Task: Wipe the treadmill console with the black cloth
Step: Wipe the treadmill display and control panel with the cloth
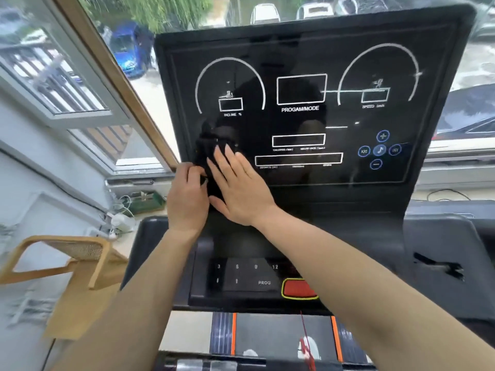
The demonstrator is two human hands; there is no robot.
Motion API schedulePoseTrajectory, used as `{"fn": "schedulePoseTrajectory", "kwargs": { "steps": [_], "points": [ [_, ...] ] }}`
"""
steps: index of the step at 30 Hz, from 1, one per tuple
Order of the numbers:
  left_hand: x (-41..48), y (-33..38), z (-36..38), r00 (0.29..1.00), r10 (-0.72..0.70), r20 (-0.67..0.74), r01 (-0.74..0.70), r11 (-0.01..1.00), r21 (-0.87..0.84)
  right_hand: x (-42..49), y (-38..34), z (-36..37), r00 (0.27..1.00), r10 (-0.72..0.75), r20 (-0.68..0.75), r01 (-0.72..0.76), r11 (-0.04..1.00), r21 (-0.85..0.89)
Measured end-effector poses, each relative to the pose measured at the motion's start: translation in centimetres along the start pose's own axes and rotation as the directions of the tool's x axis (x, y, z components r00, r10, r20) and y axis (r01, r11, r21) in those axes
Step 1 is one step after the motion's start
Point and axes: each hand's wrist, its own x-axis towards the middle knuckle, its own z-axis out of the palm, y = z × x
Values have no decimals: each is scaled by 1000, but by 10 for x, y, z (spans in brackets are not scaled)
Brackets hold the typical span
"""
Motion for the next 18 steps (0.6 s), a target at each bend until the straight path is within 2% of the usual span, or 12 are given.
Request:
{"fn": "schedulePoseTrajectory", "kwargs": {
  "steps": [2,4,7,12,18],
  "points": [
    [-2,-9,-5,995,-90,30,91,996,-4,6,-14,3,999,-29,23,29,1000,-8],
    [1,-4,-6,993,-113,20,113,993,-21,3,-7,2,998,-58,20,59,998,-29],
    [14,24,0,998,4,-61,-8,998,-64,-16,33,-3,999,-31,-41,29,999,-44],
    [44,119,33,960,250,-123,-266,954,-139,-76,116,-14,960,274,-59,-276,960,-40],
    [22,222,76,869,493,41,-477,857,-197,-161,175,-16,770,637,39,-637,771,-7]
  ]
}}
